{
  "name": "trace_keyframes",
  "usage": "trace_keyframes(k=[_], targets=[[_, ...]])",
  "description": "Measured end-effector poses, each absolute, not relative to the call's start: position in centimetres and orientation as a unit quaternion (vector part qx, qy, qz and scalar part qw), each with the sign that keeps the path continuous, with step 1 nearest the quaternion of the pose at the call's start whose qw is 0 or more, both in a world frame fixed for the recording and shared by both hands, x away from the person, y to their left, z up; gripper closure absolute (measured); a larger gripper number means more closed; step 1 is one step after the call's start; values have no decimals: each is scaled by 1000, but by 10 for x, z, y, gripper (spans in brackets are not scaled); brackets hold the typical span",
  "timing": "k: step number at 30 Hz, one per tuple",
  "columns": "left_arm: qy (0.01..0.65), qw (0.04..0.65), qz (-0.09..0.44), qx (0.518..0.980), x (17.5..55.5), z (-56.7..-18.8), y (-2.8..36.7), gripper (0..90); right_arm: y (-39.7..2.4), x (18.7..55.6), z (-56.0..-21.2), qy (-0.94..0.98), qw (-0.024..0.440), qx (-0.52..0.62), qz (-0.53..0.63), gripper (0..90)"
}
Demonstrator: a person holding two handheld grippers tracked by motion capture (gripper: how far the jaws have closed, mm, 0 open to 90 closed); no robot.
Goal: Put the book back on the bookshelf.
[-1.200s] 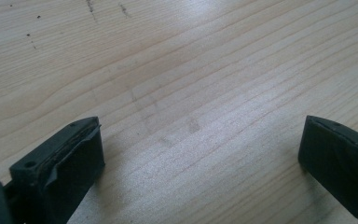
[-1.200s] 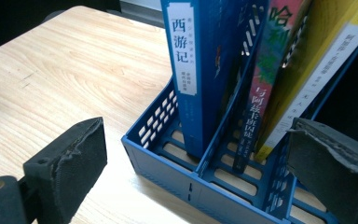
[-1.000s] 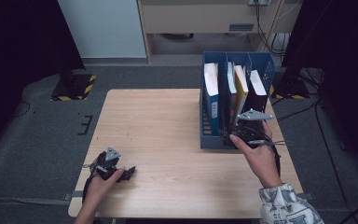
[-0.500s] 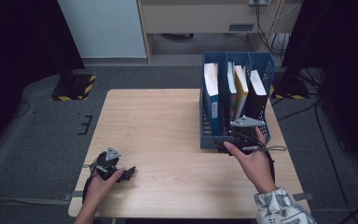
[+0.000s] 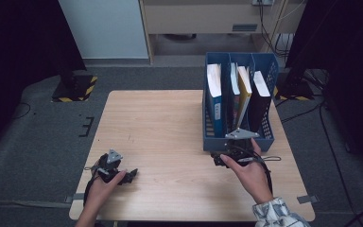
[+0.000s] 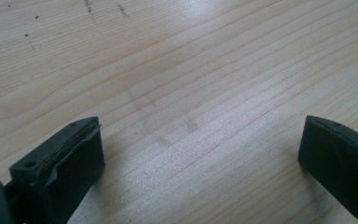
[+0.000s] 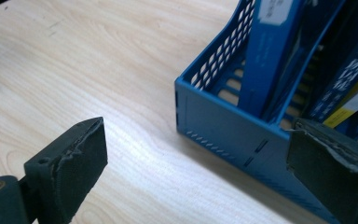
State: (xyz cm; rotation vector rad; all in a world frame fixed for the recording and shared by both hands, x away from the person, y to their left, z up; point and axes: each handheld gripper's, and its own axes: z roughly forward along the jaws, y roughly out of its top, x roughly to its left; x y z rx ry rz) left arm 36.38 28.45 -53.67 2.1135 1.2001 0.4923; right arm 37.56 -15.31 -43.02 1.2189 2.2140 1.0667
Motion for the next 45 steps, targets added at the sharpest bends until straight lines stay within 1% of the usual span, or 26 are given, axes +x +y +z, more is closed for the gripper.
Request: trace_keyframes(k=[16, 23, 30, 37, 40, 45], targets=[[458, 326, 188, 806, 364, -537, 284, 0, -148, 362, -468, 809, 172, 433, 359, 52], [458, 325, 188, 806, 364, -537, 284, 0, -137, 361, -485, 821, 160, 427, 344, 51], [458, 325, 188, 806, 364, -537, 284, 0, -120, 367, -495, 829, 148, 415, 344, 48], [458, 325, 188, 806, 364, -537, 284, 0, -109, 376, -506, 830, 152, 419, 335, 52], [458, 325, 188, 806, 364, -537, 284, 0, -108, 379, -510, 832, 160, 421, 324, 68], [458, 325, 188, 806, 364, -537, 284, 0, -106, 382, -516, 833, 156, 429, 312, 68]])
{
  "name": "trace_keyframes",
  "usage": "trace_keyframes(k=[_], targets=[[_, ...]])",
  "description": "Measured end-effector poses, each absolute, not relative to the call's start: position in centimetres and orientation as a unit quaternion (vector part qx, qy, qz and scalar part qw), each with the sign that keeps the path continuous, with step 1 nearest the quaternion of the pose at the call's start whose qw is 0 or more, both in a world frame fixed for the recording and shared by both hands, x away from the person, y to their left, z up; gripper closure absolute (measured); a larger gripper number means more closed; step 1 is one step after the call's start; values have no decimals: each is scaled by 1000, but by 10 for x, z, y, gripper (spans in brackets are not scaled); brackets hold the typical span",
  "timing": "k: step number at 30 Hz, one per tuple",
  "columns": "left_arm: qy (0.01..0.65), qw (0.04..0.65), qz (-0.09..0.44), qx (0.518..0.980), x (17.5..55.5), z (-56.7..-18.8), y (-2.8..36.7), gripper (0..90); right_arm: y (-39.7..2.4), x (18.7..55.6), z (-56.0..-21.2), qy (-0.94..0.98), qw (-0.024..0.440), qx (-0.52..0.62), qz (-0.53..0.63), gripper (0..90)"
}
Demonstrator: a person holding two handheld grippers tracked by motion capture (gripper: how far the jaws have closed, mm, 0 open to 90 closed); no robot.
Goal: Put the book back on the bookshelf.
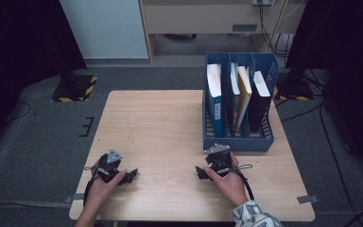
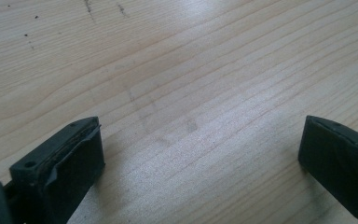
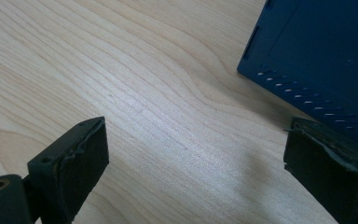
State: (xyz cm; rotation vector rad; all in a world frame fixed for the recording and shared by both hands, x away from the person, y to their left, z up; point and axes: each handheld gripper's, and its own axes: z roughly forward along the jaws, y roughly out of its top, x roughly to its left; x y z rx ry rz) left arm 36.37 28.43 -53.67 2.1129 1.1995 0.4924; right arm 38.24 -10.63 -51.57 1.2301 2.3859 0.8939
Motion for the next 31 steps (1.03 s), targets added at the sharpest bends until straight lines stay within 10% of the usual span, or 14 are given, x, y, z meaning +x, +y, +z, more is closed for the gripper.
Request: trace_keyframes(k=[31], targets=[[457, 326, 188, 806, 364, -537, 284, 0, -100, 386, -540, 799, 187, 467, 330, 3]])
